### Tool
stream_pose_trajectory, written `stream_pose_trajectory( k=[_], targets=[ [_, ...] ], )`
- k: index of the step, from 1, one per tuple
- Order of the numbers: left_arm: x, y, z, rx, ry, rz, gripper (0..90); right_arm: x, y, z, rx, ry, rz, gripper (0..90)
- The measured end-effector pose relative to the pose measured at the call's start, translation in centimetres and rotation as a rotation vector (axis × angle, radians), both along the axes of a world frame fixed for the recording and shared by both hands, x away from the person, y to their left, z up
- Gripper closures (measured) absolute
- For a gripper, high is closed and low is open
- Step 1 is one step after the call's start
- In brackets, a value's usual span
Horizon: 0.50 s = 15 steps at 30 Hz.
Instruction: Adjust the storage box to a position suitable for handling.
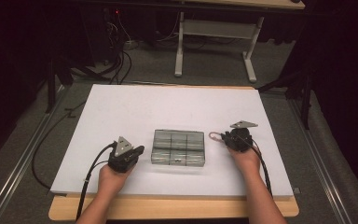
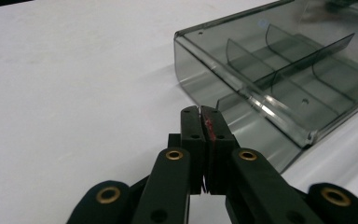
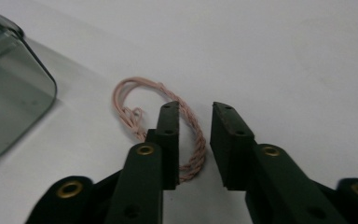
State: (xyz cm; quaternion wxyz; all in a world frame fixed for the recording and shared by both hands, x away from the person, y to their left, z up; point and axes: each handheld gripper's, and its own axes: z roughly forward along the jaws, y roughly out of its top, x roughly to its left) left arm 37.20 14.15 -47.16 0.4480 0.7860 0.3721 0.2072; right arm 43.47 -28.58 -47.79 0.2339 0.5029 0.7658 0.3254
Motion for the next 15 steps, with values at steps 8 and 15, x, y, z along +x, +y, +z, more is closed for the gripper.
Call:
stream_pose_trajectory(
  k=[8,15],
  targets=[
    [-0.6,0.8,0.2,-0.024,-0.021,0.017,88.1,-0.9,0.2,0.2,-0.009,-0.052,0.027,89.5],
    [-0.8,0.9,0.2,-0.025,-0.023,0.023,88.1,-6.3,-1.7,3.9,0.048,-0.186,-0.004,89.5]
  ],
)
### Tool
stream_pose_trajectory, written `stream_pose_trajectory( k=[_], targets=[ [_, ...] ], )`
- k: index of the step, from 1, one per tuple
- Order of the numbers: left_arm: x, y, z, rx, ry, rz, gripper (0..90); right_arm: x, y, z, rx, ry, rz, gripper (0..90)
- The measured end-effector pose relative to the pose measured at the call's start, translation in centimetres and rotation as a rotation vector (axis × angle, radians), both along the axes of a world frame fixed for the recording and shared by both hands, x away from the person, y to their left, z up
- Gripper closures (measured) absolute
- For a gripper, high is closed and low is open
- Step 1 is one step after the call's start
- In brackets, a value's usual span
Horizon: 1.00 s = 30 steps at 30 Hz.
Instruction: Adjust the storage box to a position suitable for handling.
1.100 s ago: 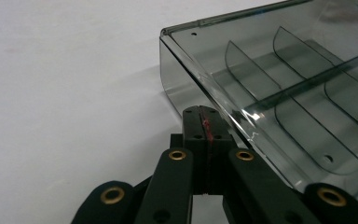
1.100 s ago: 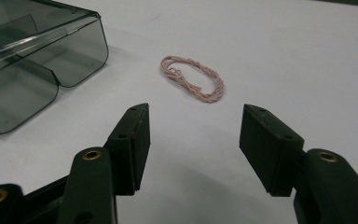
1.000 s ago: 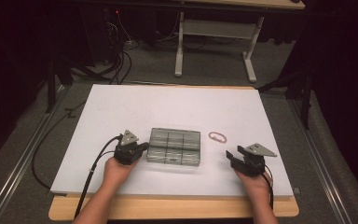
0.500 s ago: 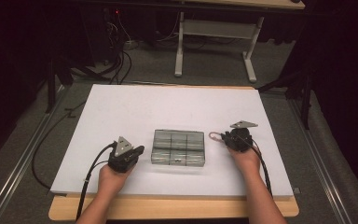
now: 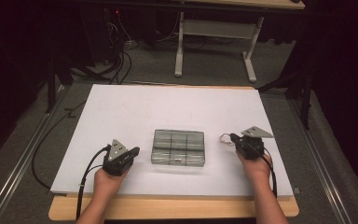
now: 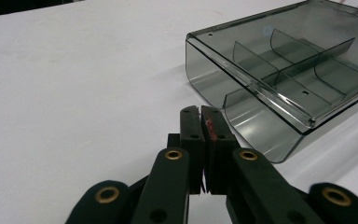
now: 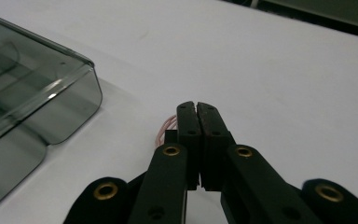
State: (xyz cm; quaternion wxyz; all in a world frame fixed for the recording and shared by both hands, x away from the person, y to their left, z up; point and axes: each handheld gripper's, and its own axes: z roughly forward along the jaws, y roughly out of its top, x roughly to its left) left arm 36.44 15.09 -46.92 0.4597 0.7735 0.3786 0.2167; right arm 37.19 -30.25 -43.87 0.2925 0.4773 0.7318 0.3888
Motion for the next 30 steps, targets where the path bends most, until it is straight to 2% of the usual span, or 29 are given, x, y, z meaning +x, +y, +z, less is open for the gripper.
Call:
stream_pose_trajectory(
  k=[3,6,7,8,9,10,11,12,13,15,19,20,22,24,25,27,28,29,30],
  targets=[
    [0.2,0.0,0.0,-0.007,0.004,0.013,88.5,-2.8,-1.3,0.8,0.022,-0.029,-0.026,89.5],
    [0.5,-0.1,-0.1,-0.007,0.017,0.021,89.4,-5.0,-2.4,-0.2,0.031,-0.005,-0.056,89.4],
    [0.5,-0.1,-0.1,-0.007,0.017,0.021,89.6,-5.0,-2.4,-0.2,0.031,-0.005,-0.056,89.4],
    [0.7,-0.2,-0.3,0.003,0.027,0.026,89.9,-6.0,-3.1,-1.6,0.030,0.032,-0.078,89.1],
    [0.7,-0.2,-0.3,0.003,0.027,0.026,90.0,-6.3,-3.4,-2.3,0.028,0.047,-0.093,88.8],
    [1.0,-0.2,-0.5,0.006,0.043,0.030,90.0,-6.6,-3.9,-3.0,0.027,0.065,-0.108,87.7],
    [1.0,-0.2,-0.5,0.006,0.043,0.030,90.0,-6.7,-4.2,-3.3,0.030,0.072,-0.116,82.0],
    [1.3,-0.3,-0.7,-0.003,0.060,0.035,90.0,-6.9,-4.5,-3.6,0.033,0.073,-0.131,75.6],
    [1.3,-0.3,-0.7,-0.003,0.060,0.035,90.0,-7.1,-4.8,-3.6,0.027,0.069,-0.152,72.7],
    [1.9,-0.5,-0.8,0.001,0.085,0.042,90.0,-7.5,-5.1,-3.1,0.030,0.046,-0.167,69.8],
    [2.8,-0.9,-1.5,-0.028,0.119,0.043,90.0,-7.6,-4.8,-1.8,0.010,0.000,-0.160,69.9],
    [3.0,-0.9,-1.7,-0.030,0.135,0.044,90.0,-7.5,-4.6,-1.7,0.021,-0.008,-0.149,70.6],
    [3.3,-0.7,-1.7,-0.056,0.147,0.056,90.0,-7.0,-4.0,-1.7,0.032,-0.004,-0.125,73.1],
    [3.5,-0.7,-1.7,-0.062,0.149,0.063,90.0,-6.3,-2.9,-2.0,0.042,0.009,-0.090,77.8],
    [3.6,-0.7,-1.8,-0.059,0.159,0.063,90.0,-5.9,-2.1,-2.2,0.033,0.014,-0.070,80.5],
    [3.6,-0.8,-1.7,-0.044,0.153,0.064,90.0,-5.2,-0.5,-2.5,0.021,0.017,-0.031,85.7],
    [3.6,-1.1,-1.6,-0.005,0.151,0.057,90.0,-4.9,0.3,-2.7,0.017,0.017,-0.014,88.3],
    [3.6,-1.1,-1.6,-0.005,0.151,0.057,90.0,-4.6,0.9,-2.8,0.015,0.023,0.001,89.8],
    [3.4,-1.7,-1.0,0.026,0.129,0.039,90.0,-4.4,1.5,-2.9,0.015,0.025,0.013,90.0]
  ],
)
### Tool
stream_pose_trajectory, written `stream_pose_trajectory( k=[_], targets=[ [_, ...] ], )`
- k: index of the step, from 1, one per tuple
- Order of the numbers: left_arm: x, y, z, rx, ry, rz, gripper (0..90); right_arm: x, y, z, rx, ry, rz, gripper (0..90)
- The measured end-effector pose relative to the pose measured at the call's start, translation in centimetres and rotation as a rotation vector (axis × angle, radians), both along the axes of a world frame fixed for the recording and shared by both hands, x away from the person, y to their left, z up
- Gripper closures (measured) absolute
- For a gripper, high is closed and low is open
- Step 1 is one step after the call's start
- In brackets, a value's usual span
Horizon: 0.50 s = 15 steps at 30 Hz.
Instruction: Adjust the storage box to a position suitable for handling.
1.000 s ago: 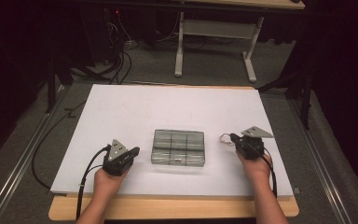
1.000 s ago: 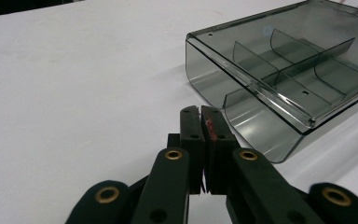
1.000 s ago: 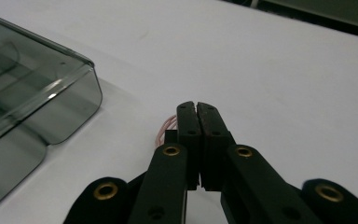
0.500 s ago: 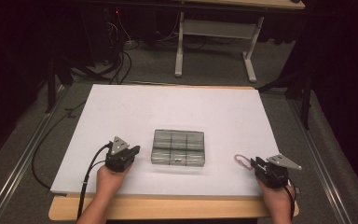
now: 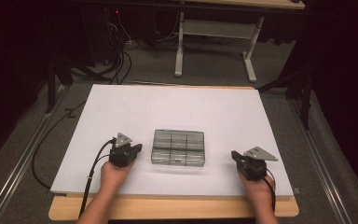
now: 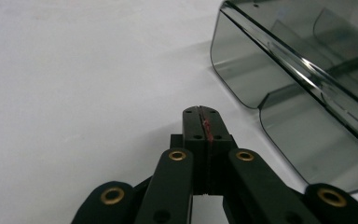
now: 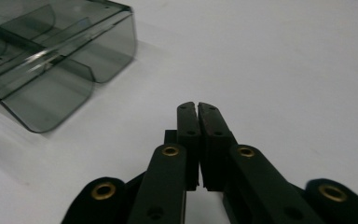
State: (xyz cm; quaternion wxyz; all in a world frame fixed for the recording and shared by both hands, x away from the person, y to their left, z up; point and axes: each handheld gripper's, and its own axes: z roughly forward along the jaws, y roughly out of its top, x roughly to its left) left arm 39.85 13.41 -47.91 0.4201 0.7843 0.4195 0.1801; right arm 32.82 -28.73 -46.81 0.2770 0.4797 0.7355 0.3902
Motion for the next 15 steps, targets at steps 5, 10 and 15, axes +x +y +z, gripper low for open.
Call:
stream_pose_trajectory(
  k=[5,10,15],
  targets=[
    [0.7,-0.8,0.6,0.009,-0.010,0.004,90.0,1.0,2.0,-0.1,-0.006,0.014,0.048,90.0],
    [1.9,-2.0,0.0,0.037,0.011,-0.010,90.0,2.3,4.7,-0.1,-0.032,0.027,0.115,90.0],
    [2.0,-2.6,-0.5,0.023,0.047,-0.040,90.0,2.9,5.9,-0.4,-0.033,0.052,0.141,90.0]
  ],
)
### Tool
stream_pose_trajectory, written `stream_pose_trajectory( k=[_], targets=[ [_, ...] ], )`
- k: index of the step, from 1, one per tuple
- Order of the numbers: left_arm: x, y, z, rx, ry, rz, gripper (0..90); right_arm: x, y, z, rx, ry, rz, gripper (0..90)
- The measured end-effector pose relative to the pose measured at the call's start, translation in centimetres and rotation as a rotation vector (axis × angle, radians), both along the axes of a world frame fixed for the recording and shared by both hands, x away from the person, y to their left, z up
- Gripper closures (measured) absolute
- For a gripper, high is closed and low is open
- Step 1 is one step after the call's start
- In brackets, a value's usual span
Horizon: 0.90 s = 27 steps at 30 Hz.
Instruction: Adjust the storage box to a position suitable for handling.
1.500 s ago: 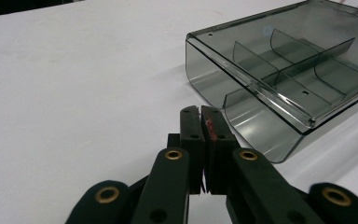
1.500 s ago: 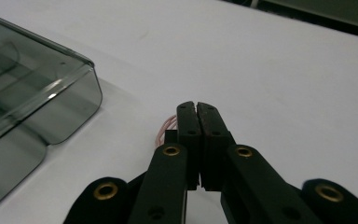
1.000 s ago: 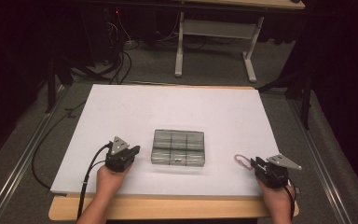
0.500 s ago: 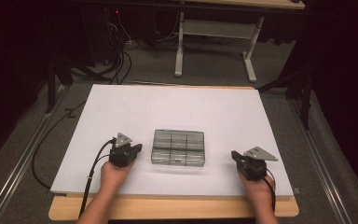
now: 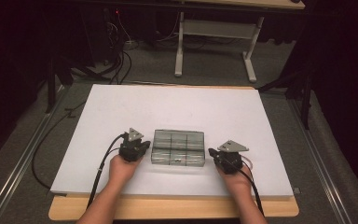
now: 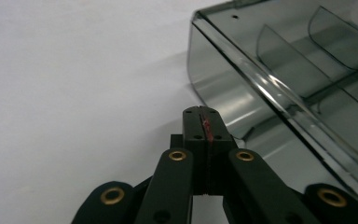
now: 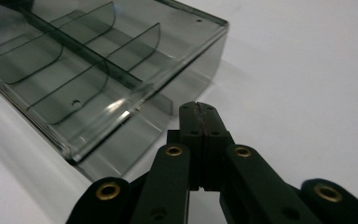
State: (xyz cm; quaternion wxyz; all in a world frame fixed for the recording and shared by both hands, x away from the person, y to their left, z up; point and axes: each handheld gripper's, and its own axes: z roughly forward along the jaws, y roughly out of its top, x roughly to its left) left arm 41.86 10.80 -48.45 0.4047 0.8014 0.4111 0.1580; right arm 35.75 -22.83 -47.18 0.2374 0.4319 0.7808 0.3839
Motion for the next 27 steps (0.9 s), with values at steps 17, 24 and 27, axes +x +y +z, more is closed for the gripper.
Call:
stream_pose_trajectory(
  k=[17,24,27],
  targets=[
    [-1.1,-2.0,0.0,0.016,0.008,-0.057,90.0,0.4,-0.4,-0.6,-0.025,0.035,-0.011,90.0],
    [-2.3,-4.6,0.3,0.036,-0.007,-0.119,90.0,-0.7,-2.9,-0.6,-0.026,0.032,-0.058,90.0],
    [-2.7,-5.6,0.6,0.031,-0.019,-0.132,90.0,-1.1,-4.0,-0.5,-0.020,0.037,-0.073,90.0]
  ],
)
